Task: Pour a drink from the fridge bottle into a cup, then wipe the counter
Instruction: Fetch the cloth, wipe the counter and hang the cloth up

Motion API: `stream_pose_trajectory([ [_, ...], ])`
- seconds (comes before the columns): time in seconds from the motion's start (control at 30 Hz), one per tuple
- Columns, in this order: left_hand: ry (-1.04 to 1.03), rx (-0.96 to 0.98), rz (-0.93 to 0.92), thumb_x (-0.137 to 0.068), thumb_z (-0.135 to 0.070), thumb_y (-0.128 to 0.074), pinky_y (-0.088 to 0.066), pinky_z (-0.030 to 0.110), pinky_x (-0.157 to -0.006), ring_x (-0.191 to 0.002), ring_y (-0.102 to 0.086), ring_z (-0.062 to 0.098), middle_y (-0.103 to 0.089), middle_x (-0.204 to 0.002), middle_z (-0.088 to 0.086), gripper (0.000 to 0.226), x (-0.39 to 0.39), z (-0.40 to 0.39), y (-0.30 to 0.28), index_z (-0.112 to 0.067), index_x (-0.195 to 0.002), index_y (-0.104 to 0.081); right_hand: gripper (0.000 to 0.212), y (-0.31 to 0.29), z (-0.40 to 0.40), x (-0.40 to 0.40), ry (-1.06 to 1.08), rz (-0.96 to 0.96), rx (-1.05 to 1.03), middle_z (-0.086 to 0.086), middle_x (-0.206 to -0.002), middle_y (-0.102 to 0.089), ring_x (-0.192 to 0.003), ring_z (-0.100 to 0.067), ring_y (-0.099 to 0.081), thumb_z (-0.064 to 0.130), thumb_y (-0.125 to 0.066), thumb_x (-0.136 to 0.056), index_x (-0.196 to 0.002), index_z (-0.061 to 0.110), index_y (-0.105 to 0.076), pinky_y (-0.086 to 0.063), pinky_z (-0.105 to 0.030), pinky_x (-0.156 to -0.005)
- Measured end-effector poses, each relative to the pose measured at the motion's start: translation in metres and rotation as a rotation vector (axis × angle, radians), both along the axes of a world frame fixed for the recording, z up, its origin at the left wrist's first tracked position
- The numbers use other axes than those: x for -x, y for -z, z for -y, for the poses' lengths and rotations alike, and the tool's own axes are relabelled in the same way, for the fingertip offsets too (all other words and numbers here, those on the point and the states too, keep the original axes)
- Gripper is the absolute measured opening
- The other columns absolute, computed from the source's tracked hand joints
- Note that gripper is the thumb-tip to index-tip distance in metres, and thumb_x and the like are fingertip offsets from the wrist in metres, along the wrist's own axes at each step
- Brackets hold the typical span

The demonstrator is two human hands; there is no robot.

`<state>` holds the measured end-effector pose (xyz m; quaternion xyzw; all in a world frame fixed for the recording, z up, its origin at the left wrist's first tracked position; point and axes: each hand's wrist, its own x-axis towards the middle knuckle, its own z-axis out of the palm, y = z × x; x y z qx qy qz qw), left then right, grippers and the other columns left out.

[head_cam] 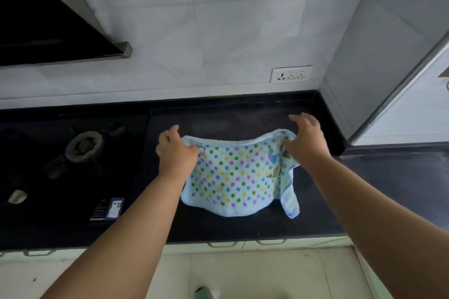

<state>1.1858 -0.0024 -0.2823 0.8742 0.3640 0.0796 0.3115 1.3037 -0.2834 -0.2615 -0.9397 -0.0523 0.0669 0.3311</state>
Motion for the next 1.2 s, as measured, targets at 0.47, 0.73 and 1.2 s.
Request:
stream_pose_trajectory([
  [0.47, 0.459, -0.125, -0.574, -0.109, -0.054, -0.021, -0.015, 0.039, -0.129, -0.158, 0.024, 0.021, 0.029, -0.171, -0.001, 0.070, 0.087, 0.027, 0.156, -0.035, -0.163, 0.019, 0.048, 0.154, 0.044, 0.056, -0.156, -0.297, 0.431, 0.016, -0.165, -0.034, -0.152, -0.016, -0.030, 0.046, -0.034, -0.106, -0.153, 0.039, -0.041, -0.040, -0.045, -0.114],
  [0.73, 0.493, -0.270, -0.360, -0.108, -0.052, -0.024, -0.011, 0.052, -0.129, -0.162, 0.011, 0.020, 0.004, -0.175, -0.012, 0.058, 0.010, 0.045, 0.129, -0.045, -0.164, -0.009, 0.052, 0.152, -0.014, 0.035, -0.295, -0.062, 0.274, 0.004, -0.164, -0.035, -0.154, -0.020, -0.027, 0.056, -0.039, -0.105, -0.151, 0.032, -0.041, -0.026, -0.040, -0.126],
  [1.2, 0.597, -0.413, -0.318, -0.102, -0.072, -0.011, 0.005, 0.076, -0.118, -0.159, 0.019, 0.031, 0.015, -0.173, -0.011, 0.062, -0.054, 0.054, 0.202, -0.057, -0.158, 0.013, 0.070, 0.203, -0.072, 0.002, -0.275, -0.085, 0.568, 0.009, -0.165, 0.036, -0.148, -0.032, 0.043, 0.084, 0.003, -0.091, -0.149, 0.057, 0.033, 0.020, -0.074, -0.113],
])
